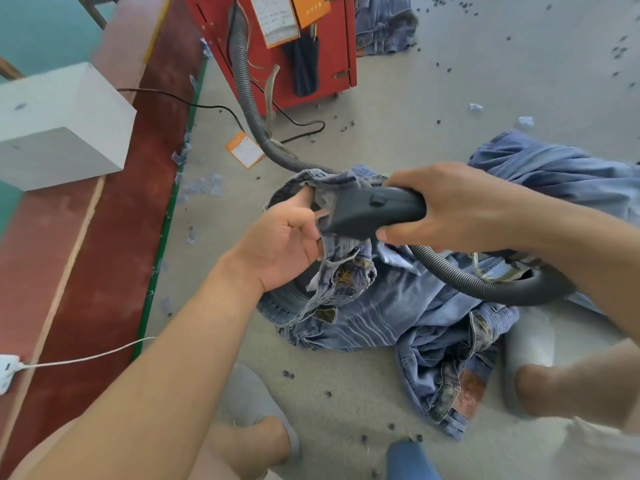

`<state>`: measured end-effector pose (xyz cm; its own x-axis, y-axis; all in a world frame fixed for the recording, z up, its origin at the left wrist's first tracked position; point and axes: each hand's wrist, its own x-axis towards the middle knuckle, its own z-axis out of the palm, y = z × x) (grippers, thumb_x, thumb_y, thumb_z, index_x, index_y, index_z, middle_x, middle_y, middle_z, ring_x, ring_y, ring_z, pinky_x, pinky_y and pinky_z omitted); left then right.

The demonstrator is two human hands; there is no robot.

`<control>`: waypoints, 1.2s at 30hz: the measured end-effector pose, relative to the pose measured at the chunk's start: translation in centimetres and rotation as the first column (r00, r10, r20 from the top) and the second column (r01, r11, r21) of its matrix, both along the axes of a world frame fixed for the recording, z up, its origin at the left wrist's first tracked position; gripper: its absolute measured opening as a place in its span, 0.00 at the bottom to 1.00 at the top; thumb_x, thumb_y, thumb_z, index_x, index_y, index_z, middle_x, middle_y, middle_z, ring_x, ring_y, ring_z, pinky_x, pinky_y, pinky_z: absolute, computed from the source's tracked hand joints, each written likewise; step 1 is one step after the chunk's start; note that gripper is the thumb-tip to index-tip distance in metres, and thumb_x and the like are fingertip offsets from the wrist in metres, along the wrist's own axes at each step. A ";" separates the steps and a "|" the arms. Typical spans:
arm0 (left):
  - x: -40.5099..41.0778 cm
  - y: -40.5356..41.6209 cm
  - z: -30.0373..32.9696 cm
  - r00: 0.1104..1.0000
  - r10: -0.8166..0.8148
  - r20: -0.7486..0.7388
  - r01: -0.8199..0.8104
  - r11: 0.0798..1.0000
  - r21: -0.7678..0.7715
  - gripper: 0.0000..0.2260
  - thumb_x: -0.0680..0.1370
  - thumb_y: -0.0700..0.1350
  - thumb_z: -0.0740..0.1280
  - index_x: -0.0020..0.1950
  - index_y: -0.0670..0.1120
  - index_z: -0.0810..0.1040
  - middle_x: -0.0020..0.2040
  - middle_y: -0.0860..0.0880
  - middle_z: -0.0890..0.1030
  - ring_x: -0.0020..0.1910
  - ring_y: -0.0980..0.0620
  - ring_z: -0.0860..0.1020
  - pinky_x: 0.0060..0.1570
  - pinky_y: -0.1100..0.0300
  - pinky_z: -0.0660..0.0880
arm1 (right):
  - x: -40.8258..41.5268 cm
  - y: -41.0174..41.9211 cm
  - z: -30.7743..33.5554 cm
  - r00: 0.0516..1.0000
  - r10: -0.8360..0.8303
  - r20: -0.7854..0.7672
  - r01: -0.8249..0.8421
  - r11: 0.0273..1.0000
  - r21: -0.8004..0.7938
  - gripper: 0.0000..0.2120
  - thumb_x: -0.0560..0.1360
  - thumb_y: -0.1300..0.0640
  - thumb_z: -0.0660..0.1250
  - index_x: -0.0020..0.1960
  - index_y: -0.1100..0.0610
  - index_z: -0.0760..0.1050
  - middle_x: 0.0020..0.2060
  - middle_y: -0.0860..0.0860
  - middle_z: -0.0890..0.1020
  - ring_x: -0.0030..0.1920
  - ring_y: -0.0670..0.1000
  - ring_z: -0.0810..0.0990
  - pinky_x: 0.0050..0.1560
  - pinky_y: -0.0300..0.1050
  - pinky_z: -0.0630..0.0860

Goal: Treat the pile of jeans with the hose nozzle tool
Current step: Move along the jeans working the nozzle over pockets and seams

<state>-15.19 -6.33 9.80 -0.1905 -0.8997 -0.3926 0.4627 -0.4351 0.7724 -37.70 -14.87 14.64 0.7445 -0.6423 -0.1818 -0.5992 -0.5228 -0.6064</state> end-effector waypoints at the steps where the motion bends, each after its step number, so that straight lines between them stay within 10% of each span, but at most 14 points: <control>1: 0.1 0.0 0.1 1.000 -0.010 -0.004 0.010 1.000 0.001 0.40 0.67 0.28 0.53 0.82 0.42 0.60 0.69 0.36 0.75 0.65 0.34 0.72 0.67 0.39 0.64 | 0.1 -0.1 0.1 0.998 -0.040 0.049 0.040 0.999 0.002 0.09 0.73 0.45 0.73 0.50 0.47 0.79 0.32 0.46 0.82 0.30 0.43 0.81 0.29 0.37 0.75; 6: 0.2 -0.1 -0.4 0.999 0.031 0.036 -0.031 1.000 0.000 0.34 0.77 0.24 0.58 0.81 0.45 0.59 0.76 0.39 0.71 0.69 0.29 0.72 0.65 0.25 0.66 | -1.5 -1.4 0.8 0.974 -0.180 0.135 0.172 0.983 0.067 0.08 0.74 0.43 0.74 0.45 0.42 0.76 0.27 0.42 0.81 0.22 0.43 0.77 0.22 0.33 0.69; 10: 0.0 -0.5 -1.2 0.971 0.198 0.132 -0.206 0.978 0.045 0.35 0.77 0.22 0.63 0.80 0.44 0.59 0.75 0.43 0.74 0.66 0.38 0.79 0.50 0.43 0.84 | -2.9 -1.8 0.6 0.987 -0.155 0.037 0.152 0.986 0.064 0.09 0.72 0.40 0.73 0.47 0.39 0.75 0.27 0.44 0.82 0.24 0.45 0.80 0.27 0.37 0.71; 13: 0.2 -1.0 -2.0 0.932 0.274 0.238 -0.310 0.942 0.128 0.28 0.78 0.22 0.59 0.78 0.37 0.63 0.78 0.44 0.71 0.65 0.43 0.79 0.59 0.46 0.82 | -2.9 -1.4 0.1 0.994 -0.105 -0.037 0.107 0.994 0.039 0.09 0.73 0.41 0.72 0.47 0.43 0.75 0.28 0.41 0.82 0.25 0.43 0.80 0.28 0.38 0.71; 18: 0.7 -1.6 -3.7 0.881 0.426 0.206 -0.473 0.821 0.321 0.08 0.81 0.32 0.64 0.56 0.37 0.81 0.51 0.39 0.83 0.48 0.49 0.82 0.53 0.59 0.83 | -2.3 -1.2 -0.7 0.994 -0.075 -0.084 0.074 0.997 -0.019 0.09 0.73 0.42 0.73 0.46 0.45 0.75 0.37 0.36 0.81 0.31 0.41 0.81 0.35 0.44 0.73; 25: 0.2 -0.9 -5.3 0.871 0.289 0.397 -0.423 0.853 0.307 0.03 0.82 0.42 0.69 0.49 0.46 0.82 0.45 0.46 0.85 0.45 0.48 0.81 0.47 0.57 0.77 | -1.8 -1.5 -0.7 0.992 -0.086 -0.098 0.082 0.996 -0.047 0.10 0.74 0.43 0.72 0.47 0.47 0.76 0.35 0.41 0.82 0.32 0.40 0.80 0.41 0.47 0.79; 36: -0.5 -0.4 -3.1 0.968 0.103 0.230 -0.115 0.993 0.040 0.07 0.86 0.40 0.61 0.57 0.45 0.79 0.47 0.45 0.84 0.41 0.47 0.82 0.42 0.52 0.81 | -0.8 -0.9 -0.3 0.988 0.050 -0.143 -0.045 0.998 0.039 0.08 0.74 0.45 0.73 0.49 0.44 0.77 0.37 0.37 0.82 0.33 0.41 0.80 0.36 0.44 0.77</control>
